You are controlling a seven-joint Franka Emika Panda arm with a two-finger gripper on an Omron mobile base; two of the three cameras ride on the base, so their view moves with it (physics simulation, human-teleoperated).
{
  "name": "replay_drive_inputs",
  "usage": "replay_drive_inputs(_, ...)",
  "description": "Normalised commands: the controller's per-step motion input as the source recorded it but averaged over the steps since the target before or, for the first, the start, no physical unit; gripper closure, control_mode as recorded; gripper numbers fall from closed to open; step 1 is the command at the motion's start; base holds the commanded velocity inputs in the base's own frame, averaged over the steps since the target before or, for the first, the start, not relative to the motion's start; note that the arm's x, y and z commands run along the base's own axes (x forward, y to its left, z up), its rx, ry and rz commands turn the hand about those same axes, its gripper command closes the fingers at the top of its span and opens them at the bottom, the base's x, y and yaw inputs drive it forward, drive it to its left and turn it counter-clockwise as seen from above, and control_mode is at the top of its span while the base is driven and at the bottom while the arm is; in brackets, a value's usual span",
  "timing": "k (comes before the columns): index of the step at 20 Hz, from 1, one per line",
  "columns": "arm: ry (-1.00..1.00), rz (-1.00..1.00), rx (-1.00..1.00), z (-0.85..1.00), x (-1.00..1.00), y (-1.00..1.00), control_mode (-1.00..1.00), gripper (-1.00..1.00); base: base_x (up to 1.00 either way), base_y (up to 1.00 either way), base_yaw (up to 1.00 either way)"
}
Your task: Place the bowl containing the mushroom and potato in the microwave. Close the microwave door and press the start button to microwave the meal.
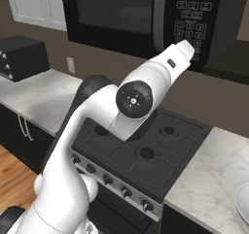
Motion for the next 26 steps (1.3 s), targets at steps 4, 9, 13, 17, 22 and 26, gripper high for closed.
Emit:
replay_drive_inputs(4,-0.05,0.0,0.08,0.0,0.3,-0.13,-1.0,1.0,0.0,0.0,0.0)
replay_drive_inputs(9,-0.02,0.0,0.07,0.0,0.35,-0.16,-1.0,1.0,0.0,0.0,0.0)
replay_drive_inputs(13,0.0,0.0,0.05,0.0,0.34,-0.17,-1.0,1.0,0.0,0.0,0.0)
replay_drive_inputs(17,0.0,0.0,0.03,-0.03,0.3,-0.18,-1.0,1.0,0.0,0.0,0.0)
replay_drive_inputs(22,0.0,0.0,0.02,-0.16,0.21,-0.19,-1.0,1.0,0.0,0.0,0.0)
replay_drive_inputs(26,0.0,0.0,0.0,-0.11,0.23,-0.02,-1.0,1.0,0.0,0.0,0.0)
